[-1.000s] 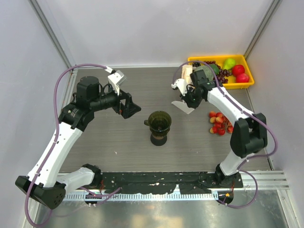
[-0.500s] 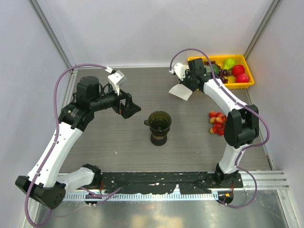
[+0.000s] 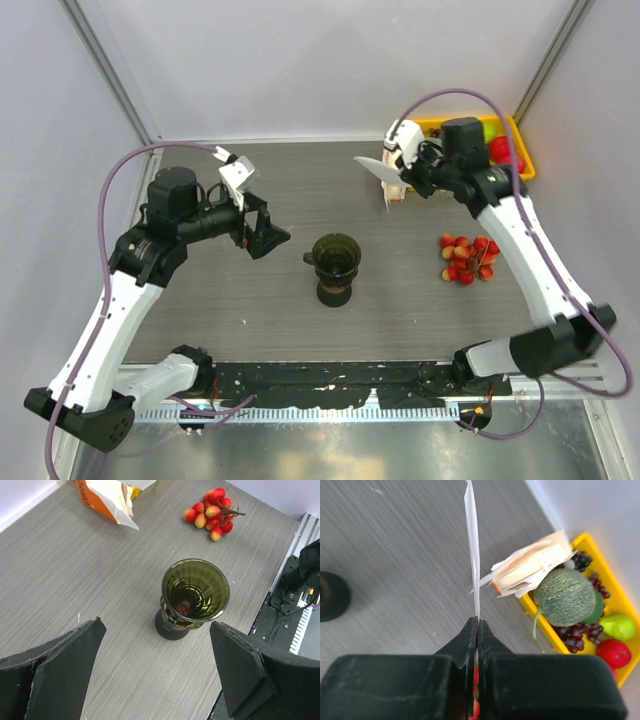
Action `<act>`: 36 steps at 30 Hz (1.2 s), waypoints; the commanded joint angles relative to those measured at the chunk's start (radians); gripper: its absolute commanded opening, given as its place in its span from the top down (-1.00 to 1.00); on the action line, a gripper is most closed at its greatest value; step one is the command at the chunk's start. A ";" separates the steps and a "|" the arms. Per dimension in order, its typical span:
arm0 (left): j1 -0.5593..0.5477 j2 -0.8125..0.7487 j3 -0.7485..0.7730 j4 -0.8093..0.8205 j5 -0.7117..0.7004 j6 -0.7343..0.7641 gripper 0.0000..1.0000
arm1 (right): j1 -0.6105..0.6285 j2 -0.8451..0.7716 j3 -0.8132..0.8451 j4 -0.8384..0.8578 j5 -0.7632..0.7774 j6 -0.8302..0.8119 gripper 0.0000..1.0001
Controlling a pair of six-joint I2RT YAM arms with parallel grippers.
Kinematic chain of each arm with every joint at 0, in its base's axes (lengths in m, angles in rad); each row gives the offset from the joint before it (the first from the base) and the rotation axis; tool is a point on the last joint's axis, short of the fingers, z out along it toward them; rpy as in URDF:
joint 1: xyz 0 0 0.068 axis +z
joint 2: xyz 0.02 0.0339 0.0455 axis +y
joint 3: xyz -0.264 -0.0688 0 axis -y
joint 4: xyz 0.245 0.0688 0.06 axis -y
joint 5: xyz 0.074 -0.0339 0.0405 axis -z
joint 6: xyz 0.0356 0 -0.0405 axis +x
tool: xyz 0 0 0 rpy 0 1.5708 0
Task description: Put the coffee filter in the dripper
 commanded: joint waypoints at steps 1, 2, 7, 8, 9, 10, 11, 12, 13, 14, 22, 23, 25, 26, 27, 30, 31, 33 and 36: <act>0.005 -0.066 0.056 -0.031 0.050 0.083 -0.98 | -0.005 -0.135 0.025 -0.112 -0.152 0.065 0.90; 0.005 -0.069 0.057 -0.045 0.061 0.108 -0.99 | -0.004 -0.143 0.042 -0.135 -0.166 0.069 0.89; 0.003 -0.066 0.151 -0.170 0.202 0.316 -0.99 | -0.002 -0.155 0.092 -0.301 -0.362 0.063 0.90; 0.002 -0.043 0.187 -0.218 0.212 0.351 -0.99 | 0.004 -0.154 0.097 -0.313 -0.395 0.060 0.90; -0.003 -0.029 0.217 -0.259 0.219 0.400 -0.98 | 0.007 -0.154 0.097 -0.341 -0.417 0.058 0.90; -0.012 -0.016 0.234 -0.299 0.213 0.468 -0.98 | 0.016 -0.157 0.092 -0.351 -0.451 0.051 0.89; -0.035 -0.005 0.253 -0.329 0.200 0.512 -0.98 | 0.030 -0.158 0.091 -0.367 -0.460 0.052 0.89; -0.055 0.000 0.267 -0.355 0.190 0.555 -0.98 | 0.042 -0.164 0.086 -0.371 -0.480 0.052 0.90; -0.082 0.004 0.277 -0.369 0.176 0.585 -0.99 | 0.062 -0.167 0.082 -0.373 -0.488 0.060 0.90; -0.113 0.006 0.281 -0.375 0.162 0.605 -0.99 | 0.079 -0.175 0.072 -0.370 -0.489 0.065 0.90; -0.296 0.032 0.209 -0.245 0.070 0.548 -0.99 | 0.231 -0.201 0.059 -0.373 -0.480 0.088 0.90; -0.302 0.043 0.209 -0.234 0.071 0.534 -0.98 | 0.251 -0.204 0.059 -0.375 -0.473 0.089 0.89; -0.319 0.063 0.220 -0.234 0.070 0.525 -0.98 | 0.275 -0.210 0.062 -0.378 -0.468 0.089 0.89; -0.332 0.076 0.224 -0.232 0.062 0.525 -0.98 | 0.291 -0.213 0.065 -0.372 -0.466 0.094 0.89; -0.348 0.086 0.232 -0.228 0.055 0.524 -0.98 | 0.299 -0.213 0.077 -0.368 -0.454 0.098 0.90; -0.395 0.106 0.255 -0.209 0.021 0.511 -0.94 | 0.325 -0.210 0.109 -0.368 -0.451 0.117 0.89; -0.408 0.113 0.255 -0.202 0.004 0.505 -0.92 | 0.331 -0.212 0.124 -0.370 -0.454 0.118 0.90; -0.421 0.124 0.261 -0.191 -0.010 0.488 -0.88 | 0.349 -0.215 0.140 -0.368 -0.453 0.129 0.90; -0.443 0.135 0.260 -0.177 -0.037 0.461 -0.75 | 0.380 -0.220 0.158 -0.368 -0.454 0.143 0.90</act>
